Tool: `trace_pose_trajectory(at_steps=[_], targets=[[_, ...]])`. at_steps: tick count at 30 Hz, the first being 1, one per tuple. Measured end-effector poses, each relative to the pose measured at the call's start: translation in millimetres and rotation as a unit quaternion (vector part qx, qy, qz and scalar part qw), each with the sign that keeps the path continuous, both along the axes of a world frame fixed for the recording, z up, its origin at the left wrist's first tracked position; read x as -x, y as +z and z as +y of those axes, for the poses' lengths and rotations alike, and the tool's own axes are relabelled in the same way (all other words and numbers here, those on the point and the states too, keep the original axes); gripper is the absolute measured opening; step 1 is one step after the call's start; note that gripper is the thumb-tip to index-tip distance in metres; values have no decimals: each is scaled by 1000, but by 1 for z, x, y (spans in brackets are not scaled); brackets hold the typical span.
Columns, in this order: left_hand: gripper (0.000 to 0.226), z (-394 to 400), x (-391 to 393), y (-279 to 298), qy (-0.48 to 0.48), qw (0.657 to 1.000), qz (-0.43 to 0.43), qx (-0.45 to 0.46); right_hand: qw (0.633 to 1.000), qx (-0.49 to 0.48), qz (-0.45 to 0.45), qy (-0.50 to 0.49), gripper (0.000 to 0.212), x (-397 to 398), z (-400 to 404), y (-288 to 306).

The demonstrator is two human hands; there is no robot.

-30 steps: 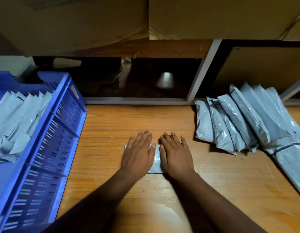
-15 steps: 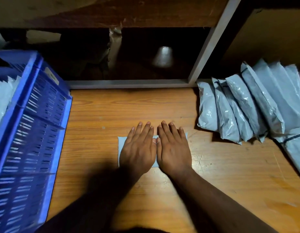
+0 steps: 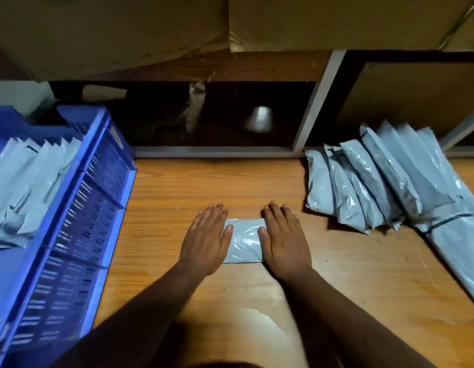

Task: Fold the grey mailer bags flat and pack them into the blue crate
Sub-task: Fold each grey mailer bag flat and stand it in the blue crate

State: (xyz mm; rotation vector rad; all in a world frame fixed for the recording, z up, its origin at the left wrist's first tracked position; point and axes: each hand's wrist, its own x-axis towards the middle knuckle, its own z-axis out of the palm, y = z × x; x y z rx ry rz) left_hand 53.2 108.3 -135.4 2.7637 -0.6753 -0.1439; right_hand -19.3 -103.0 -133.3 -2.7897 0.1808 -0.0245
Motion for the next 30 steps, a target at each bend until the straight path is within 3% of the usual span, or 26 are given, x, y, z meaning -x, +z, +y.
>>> trace_pose_trajectory(at_steps=[4, 8, 17, 23, 26, 30], targets=[[84, 6, -2, 6, -29, 1000, 0, 9, 998, -41, 31, 36, 63, 0, -7, 12], [74, -6, 7, 16, -34, 998, -43, 11, 998, 24, -2, 66, 59, -4, 6, 24], [60, -18, 17, 3, -47, 996, -68, -36, 996, 53, -16, 69, 53, -7, 40, 2], [76, -19, 12, 6, -43, 998, -36, -11, 997, 22, 18, 75, 59, -11, 37, 12], [89, -6, 8, 17, -22, 999, 21, -31, 996, 14, 33, 78, 68, -3, 18, 27], [83, 19, 1, 40, 9, 998, 65, -4, 996, 27, 77, 39, 68, 13, -15, 44]])
